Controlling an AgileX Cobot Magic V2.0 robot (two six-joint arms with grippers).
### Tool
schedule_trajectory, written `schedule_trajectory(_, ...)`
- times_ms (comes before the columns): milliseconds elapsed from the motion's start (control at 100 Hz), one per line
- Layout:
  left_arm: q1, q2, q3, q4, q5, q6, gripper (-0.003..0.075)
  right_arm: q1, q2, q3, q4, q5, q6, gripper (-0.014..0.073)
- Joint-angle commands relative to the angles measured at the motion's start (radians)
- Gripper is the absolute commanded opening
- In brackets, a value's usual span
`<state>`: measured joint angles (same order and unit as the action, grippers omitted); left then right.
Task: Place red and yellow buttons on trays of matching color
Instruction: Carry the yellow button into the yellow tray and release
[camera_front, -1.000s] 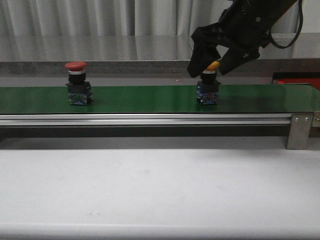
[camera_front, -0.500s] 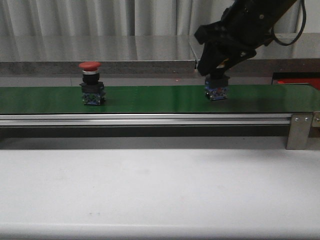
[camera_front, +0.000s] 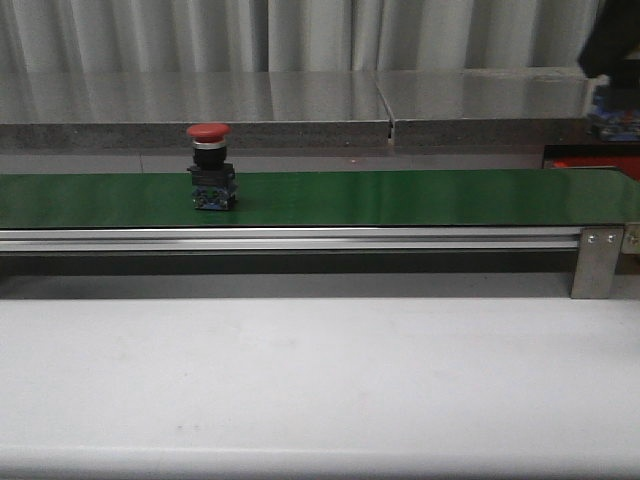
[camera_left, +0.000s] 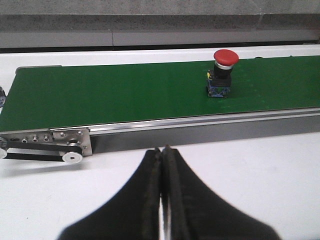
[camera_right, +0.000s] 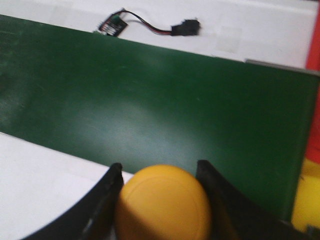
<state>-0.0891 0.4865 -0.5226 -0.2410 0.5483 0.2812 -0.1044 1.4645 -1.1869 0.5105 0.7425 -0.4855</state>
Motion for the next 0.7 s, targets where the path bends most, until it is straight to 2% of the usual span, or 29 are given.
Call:
schedule_trajectory(0,-0.008,0.006,-0.024,-0.019,-0.067,-0.002,-0.0019,-0.067,-0.106,0.046,0.015,-0.054,0.002,0.0255)
schedule_trajectory(200,-0.008,0.006,-0.024,-0.019,-0.067,-0.002,-0.0019,-0.238,-0.196,0.193,0.015,-0.071,0.069,0.0255)
schedule_trajectory(380,-0.008,0.006,-0.024,-0.019,-0.067,-0.002,-0.0019,-0.343,-0.207,0.320,0.025,-0.184,0.070,0.0255)
schedule_trajectory(690,-0.008,0.006,-0.024,-0.019,-0.067,-0.002,-0.0019,-0.381,-0.180,0.491,0.127,-0.469,0.071,0.0255)
